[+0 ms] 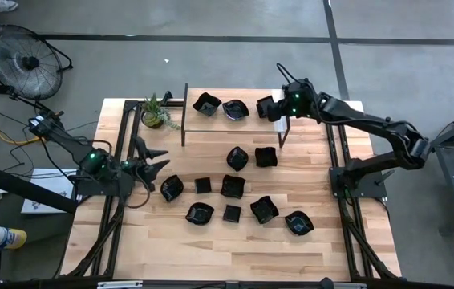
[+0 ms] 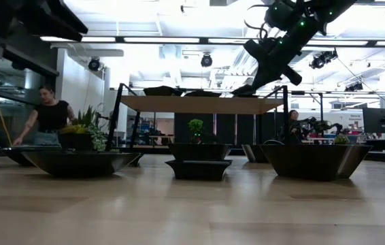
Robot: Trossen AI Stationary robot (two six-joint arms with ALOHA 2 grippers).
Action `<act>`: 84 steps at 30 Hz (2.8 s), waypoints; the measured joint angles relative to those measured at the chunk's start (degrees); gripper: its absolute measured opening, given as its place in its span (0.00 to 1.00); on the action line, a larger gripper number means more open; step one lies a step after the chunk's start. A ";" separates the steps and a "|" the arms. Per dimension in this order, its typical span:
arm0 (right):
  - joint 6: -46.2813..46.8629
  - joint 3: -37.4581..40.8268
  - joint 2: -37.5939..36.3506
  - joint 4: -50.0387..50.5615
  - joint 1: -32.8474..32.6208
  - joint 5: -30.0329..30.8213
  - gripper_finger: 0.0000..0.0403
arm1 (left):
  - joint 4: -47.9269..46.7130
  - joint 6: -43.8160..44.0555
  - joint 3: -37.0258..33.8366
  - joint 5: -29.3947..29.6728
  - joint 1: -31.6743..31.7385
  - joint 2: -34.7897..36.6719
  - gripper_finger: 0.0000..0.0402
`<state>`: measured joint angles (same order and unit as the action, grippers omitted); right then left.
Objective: Pick & Place Mini shaped plates
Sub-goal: Stack the black square plate on top of the black square plate on the shelf, then stack the black distorted square plate on top of the black distorted square plate on the shelf
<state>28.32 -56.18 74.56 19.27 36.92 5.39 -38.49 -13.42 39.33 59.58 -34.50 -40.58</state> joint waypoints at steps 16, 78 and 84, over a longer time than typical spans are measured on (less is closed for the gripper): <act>0.07 0.00 0.00 -1.09 2.13 -7.14 0.00 | 18.37 -15.37 -6.16 -19.31 0.02 13.64 0.37; -20.82 -0.02 -18.13 6.34 -5.73 -4.57 0.26 | 38.10 -12.61 -13.62 -37.00 12.64 1.54 0.37; -23.91 2.26 -16.92 9.33 -16.55 2.11 0.26 | 43.25 -13.31 -13.62 -48.82 22.82 -3.53 0.37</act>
<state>4.40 -53.93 57.65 28.60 20.37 7.50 4.76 -26.73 25.71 10.76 -11.68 -44.11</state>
